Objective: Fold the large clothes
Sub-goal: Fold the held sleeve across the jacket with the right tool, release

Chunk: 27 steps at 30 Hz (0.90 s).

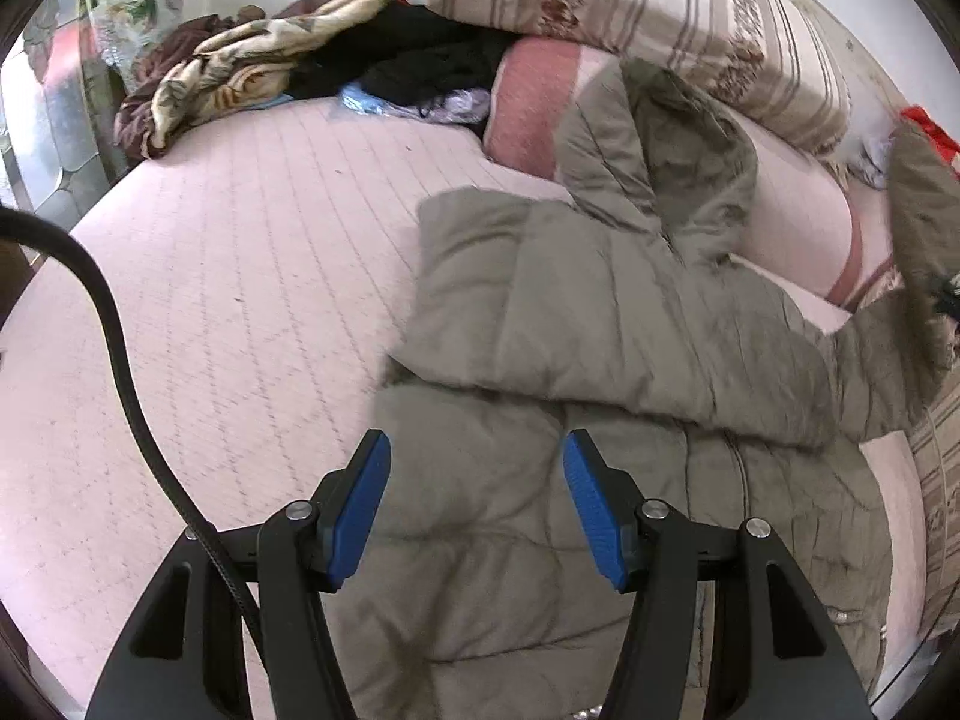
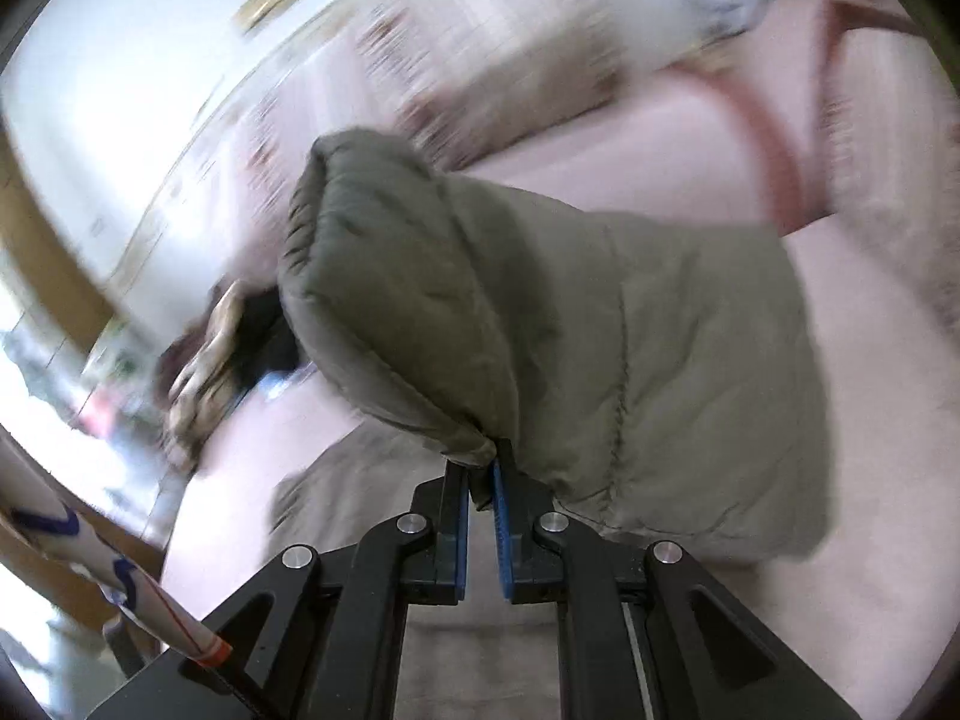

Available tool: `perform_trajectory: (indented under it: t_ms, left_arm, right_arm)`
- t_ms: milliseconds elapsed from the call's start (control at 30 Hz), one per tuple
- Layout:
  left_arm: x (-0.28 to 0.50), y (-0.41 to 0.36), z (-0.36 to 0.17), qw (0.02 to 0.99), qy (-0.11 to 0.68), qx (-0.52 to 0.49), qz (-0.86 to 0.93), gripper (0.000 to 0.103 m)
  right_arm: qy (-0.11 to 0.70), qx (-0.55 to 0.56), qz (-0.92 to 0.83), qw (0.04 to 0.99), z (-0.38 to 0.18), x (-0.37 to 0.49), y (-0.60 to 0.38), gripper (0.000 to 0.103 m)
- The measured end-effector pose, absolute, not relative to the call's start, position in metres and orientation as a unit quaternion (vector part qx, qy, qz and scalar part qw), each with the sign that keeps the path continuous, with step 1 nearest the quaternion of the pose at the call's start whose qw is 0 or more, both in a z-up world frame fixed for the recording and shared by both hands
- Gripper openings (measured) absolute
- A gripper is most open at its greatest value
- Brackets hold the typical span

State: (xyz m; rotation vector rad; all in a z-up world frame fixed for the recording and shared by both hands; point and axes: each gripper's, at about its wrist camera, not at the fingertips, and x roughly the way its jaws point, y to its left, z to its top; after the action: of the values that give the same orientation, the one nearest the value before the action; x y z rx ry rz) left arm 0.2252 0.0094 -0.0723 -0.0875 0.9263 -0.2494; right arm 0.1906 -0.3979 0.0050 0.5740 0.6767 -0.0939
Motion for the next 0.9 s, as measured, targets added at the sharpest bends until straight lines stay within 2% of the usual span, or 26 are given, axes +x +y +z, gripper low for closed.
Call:
perform_trajectory:
  t_ms: [333, 533, 600, 633, 667, 733, 900]
  left_arm:
    - [0.246, 0.063, -0.057, 0.894, 0.433, -0.089, -0.077, 0.059]
    - [0.257, 0.073, -0.063, 0.884, 0.449, -0.106, -0.071, 0.059]
    - [0.257, 0.072, -0.065, 0.882, 0.452, -0.111, -0.076, 0.059]
    - [0.257, 0.072, -0.065, 0.881, 0.453, -0.113, -0.077, 0.059]
    - [0.257, 0.07, -0.065, 0.881, 0.452, -0.115, -0.08, 0.059]
    - [0.256, 0.065, -0.065, 0.88, 0.452, -0.116, -0.086, 0.06]
    - [0.25, 0.05, -0.066, 0.877, 0.453, -0.117, -0.112, 0.067]
  right_arm:
    - [0.46, 0.224, 0.07, 0.856, -0.11, 0.304, -0.228, 0.008]
    - [0.492, 0.209, 0.055, 0.844, -0.143, 0.32, -0.225, 0.012]
    - [0.49, 0.212, 0.054, 0.844, -0.135, 0.315, -0.229, 0.017]
    - [0.487, 0.208, 0.056, 0.847, -0.127, 0.308, -0.231, 0.027]
    - [0.482, 0.204, 0.058, 0.85, -0.121, 0.3, -0.23, 0.043]
    - [0.466, 0.179, 0.041, 0.866, -0.104, 0.279, -0.233, 0.064]
    - [0.455, 0.151, 0.013, 0.878, -0.075, 0.233, -0.255, 0.066]
